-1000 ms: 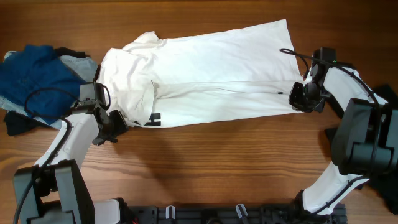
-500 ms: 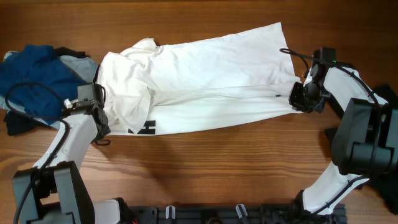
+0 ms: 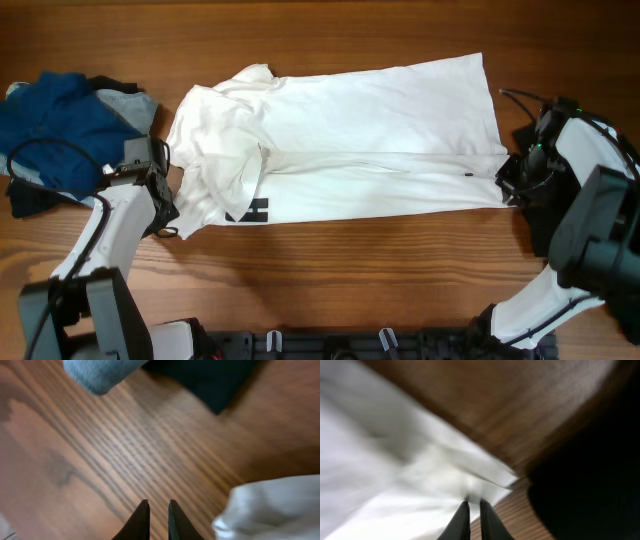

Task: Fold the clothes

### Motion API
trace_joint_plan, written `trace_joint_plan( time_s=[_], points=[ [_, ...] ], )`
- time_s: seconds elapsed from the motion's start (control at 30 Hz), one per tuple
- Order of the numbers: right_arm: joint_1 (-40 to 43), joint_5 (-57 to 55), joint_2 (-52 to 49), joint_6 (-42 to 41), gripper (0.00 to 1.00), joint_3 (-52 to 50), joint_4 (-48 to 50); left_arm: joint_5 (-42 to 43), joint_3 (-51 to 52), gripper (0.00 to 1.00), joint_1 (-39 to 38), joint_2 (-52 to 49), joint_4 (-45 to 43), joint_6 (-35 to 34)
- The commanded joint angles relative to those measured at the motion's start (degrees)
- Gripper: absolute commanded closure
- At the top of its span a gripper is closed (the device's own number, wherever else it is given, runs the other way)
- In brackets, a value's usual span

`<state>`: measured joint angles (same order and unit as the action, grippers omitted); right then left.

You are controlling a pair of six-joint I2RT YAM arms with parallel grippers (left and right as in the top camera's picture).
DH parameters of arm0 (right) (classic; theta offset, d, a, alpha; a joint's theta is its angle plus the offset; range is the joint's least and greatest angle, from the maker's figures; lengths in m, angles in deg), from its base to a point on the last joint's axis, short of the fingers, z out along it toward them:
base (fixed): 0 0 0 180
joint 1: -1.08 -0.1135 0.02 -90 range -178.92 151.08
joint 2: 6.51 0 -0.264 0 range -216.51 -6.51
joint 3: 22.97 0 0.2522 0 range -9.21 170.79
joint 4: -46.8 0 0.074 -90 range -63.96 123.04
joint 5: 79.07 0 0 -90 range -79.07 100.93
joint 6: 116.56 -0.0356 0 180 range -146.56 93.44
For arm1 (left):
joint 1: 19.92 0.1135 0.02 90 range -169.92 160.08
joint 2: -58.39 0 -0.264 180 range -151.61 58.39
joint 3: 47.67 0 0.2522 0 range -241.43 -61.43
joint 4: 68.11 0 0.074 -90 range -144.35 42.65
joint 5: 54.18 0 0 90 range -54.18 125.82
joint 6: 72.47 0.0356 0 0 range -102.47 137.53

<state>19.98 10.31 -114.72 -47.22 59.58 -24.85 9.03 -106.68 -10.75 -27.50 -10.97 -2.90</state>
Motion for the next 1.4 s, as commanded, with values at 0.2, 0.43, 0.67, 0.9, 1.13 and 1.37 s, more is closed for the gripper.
trace_joint_plan(
  time_s=[0.2, 0.43, 0.67, 0.9, 1.13, 1.37],
  points=[
    [-1.5, 14.5, 7.2, 10.4, 0.50, -1.4, 1.8, 27.9, -2.0, 0.54, 0.3, 5.3, -5.7, 2.2],
    [-3.5, 14.9, 7.1, 4.6, 0.41, -6.1, 9.0, 28.9, -2.0, 0.53, 0.3, 5.3, -5.6, 2.2],
    [-3.6, 14.4, 7.1, -11.4, 0.41, -6.5, 11.8, 28.9, -2.0, 0.54, 0.3, 5.3, -5.5, 2.2],
    [-4.5, 13.6, 7.1, -20.0, 0.42, -6.6, 13.1, 28.9, -2.0, 0.53, 0.3, 5.3, -5.5, 2.2],
    [-7.1, 11.0, 5.0, -23.5, 0.47, -6.6, 14.8, 28.9, -2.0, 0.53, 0.3, 5.3, -5.5, 2.2],
    [-7.1, 9.6, 4.8, -24.4, 0.58, -6.6, 16.2, 28.9, -2.0, 0.53, 0.3, 5.3, -5.4, 2.2]
  ],
)
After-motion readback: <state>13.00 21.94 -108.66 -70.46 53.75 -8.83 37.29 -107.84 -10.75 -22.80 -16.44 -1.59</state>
